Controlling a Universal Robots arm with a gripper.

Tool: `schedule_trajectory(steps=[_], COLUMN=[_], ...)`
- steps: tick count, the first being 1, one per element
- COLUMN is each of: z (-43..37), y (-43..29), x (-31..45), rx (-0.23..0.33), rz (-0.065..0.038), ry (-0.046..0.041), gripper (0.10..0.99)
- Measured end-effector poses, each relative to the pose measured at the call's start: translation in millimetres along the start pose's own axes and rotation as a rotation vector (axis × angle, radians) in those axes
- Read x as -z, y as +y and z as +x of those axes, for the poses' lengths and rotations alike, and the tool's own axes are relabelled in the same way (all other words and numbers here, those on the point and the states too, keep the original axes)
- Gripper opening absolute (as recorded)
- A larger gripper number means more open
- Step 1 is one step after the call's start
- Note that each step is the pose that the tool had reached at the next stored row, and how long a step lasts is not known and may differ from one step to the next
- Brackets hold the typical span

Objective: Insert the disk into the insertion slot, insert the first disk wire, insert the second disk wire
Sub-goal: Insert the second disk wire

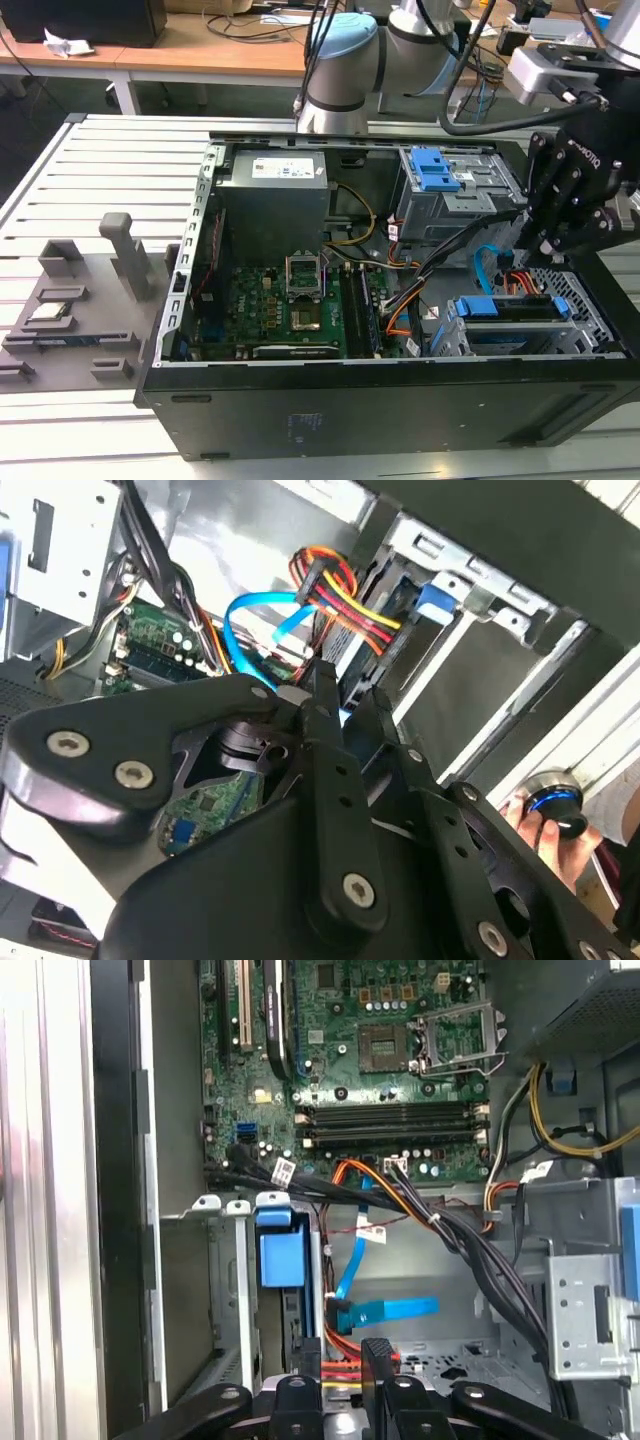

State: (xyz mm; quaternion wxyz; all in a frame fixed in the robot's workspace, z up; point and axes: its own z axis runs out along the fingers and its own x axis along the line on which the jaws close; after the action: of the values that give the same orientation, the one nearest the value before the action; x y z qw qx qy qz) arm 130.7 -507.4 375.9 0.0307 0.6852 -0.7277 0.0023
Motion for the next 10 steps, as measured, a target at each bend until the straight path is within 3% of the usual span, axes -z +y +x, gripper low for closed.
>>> schedule_trajectory(steps=[1,5,10], z=[0.1,1.3,1.2], y=[2.2,22.0,23.4], x=[-0.4,-3.6,-5.8], rx=[0.0,0.001,0.002], rz=[0.0,0.0,0.0], ry=[0.0,0.0,0.001], gripper=[0.302,0.302,0.302])
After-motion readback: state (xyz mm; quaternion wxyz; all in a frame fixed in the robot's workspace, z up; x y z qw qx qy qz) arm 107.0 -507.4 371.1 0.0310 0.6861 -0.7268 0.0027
